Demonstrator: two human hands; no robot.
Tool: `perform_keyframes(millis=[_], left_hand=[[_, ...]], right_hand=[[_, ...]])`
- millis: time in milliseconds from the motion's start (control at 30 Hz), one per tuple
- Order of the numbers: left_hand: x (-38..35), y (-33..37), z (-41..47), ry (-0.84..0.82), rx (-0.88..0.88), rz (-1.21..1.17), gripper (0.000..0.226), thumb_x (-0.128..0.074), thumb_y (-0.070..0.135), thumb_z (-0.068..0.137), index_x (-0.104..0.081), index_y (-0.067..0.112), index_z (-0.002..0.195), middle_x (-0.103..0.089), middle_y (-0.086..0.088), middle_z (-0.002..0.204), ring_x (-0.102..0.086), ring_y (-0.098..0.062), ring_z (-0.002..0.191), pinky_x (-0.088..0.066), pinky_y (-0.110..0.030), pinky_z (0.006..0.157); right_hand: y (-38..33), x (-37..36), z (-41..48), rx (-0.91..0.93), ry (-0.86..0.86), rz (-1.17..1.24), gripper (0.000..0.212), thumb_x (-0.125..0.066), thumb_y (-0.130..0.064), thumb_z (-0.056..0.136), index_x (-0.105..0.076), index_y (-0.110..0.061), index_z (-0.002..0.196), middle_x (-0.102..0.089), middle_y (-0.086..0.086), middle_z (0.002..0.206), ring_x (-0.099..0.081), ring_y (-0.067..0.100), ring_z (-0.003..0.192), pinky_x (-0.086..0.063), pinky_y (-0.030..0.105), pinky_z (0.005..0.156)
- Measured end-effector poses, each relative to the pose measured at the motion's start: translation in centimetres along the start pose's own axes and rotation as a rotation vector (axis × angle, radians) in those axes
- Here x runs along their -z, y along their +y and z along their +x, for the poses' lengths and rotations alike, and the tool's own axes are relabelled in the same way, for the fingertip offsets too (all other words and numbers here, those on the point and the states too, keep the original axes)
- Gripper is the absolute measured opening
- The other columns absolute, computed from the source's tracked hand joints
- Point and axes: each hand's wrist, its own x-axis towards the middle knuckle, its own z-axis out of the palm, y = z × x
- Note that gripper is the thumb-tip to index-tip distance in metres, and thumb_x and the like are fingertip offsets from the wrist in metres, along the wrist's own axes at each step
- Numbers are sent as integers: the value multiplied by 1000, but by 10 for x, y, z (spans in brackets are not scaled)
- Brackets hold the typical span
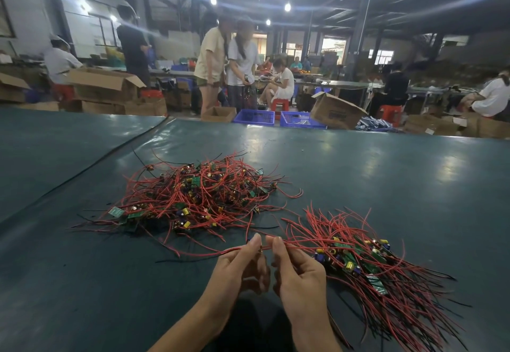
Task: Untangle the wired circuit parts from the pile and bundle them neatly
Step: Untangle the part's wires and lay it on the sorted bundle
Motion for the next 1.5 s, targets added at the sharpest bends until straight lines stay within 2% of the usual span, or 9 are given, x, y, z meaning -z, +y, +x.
perform_keyframes(millis=[300, 500, 567, 700, 900, 1000, 1133, 1300, 1500], left_hand=[[-2, -3, 3, -14, -93, -26, 37, -59, 44, 78, -73, 11, 71, -64, -6, 63, -60, -13, 55, -49, -22, 52], [-4, -5, 3, -34, -190, 4, 35, -56, 33, 81, -73, 7, 65, -63, -4, 58, -57, -10, 53, -47, -20, 53], [-4, -2, 2, -37, -217, 53, 41, -59, 38, 85, -67, 9, 57, -58, -6, 54, -53, -14, 48, -45, -23, 53], [0, 6, 2, -56, -268, 147, 45, -51, 35, 87, -59, 16, 47, -54, -8, 49, -50, -15, 44, -44, -22, 54], [1, 3, 2, -32, -255, 76, 47, -56, 37, 92, -57, 11, 52, -53, -9, 49, -48, -16, 45, -43, -23, 52], [1, -1, 4, -88, -253, 86, 45, -56, 34, 94, -61, 10, 56, -55, -6, 51, -50, -15, 46, -44, -23, 51], [6, 1, 6, -140, -259, 154, 46, -53, 34, 91, -59, 7, 54, -55, -5, 50, -51, -15, 46, -44, -23, 54], [10, 8, 8, -149, -274, 217, 48, -55, 48, 83, -55, 15, 48, -52, -6, 47, -49, -14, 42, -42, -20, 54], [10, 8, 6, -156, -250, 180, 47, -54, 41, 87, -56, 16, 47, -51, -3, 45, -48, -15, 42, -42, -22, 51]], right_hand=[[0, -1, -1, 2, -22, -61, 31, -65, -18, 89, -77, -24, 61, -74, -1, 67, -69, 3, 62, -51, 12, 54], [2, 0, 3, -45, 10, -48, 33, -63, -23, 89, -78, -20, 60, -68, 0, 58, -62, 8, 53, -49, 18, 54], [0, 6, 9, -107, 61, 22, 30, -60, -27, 93, -80, -23, 71, -58, 3, 56, -52, 15, 49, -45, 25, 50], [-6, 27, 23, -120, 190, 207, 33, -57, -22, 96, -79, -17, 72, -40, -5, 55, -31, 3, 38, -29, 17, 34], [-1, 18, 15, -34, 171, 145, 29, -59, -36, 92, -80, -24, 76, -42, -10, 53, -34, 1, 41, -31, 16, 38], [5, 1, 3, 78, -13, -29, 27, -59, -42, 82, -80, -28, 71, -63, -8, 53, -54, -1, 50, -43, 14, 48], [6, -1, 3, 176, -39, -141, 28, -57, -37, 86, -80, -31, 71, -72, -5, 67, -67, 4, 65, -51, 16, 62], [-6, 19, 15, 19, 124, 92, 22, -62, -27, 91, -81, -26, 80, -45, -12, 51, -35, 0, 42, -32, 14, 39], [-7, 25, 20, -22, 198, 211, 28, -63, -39, 80, -79, -16, 82, -43, -7, 53, -31, 2, 39, -29, 15, 34]])
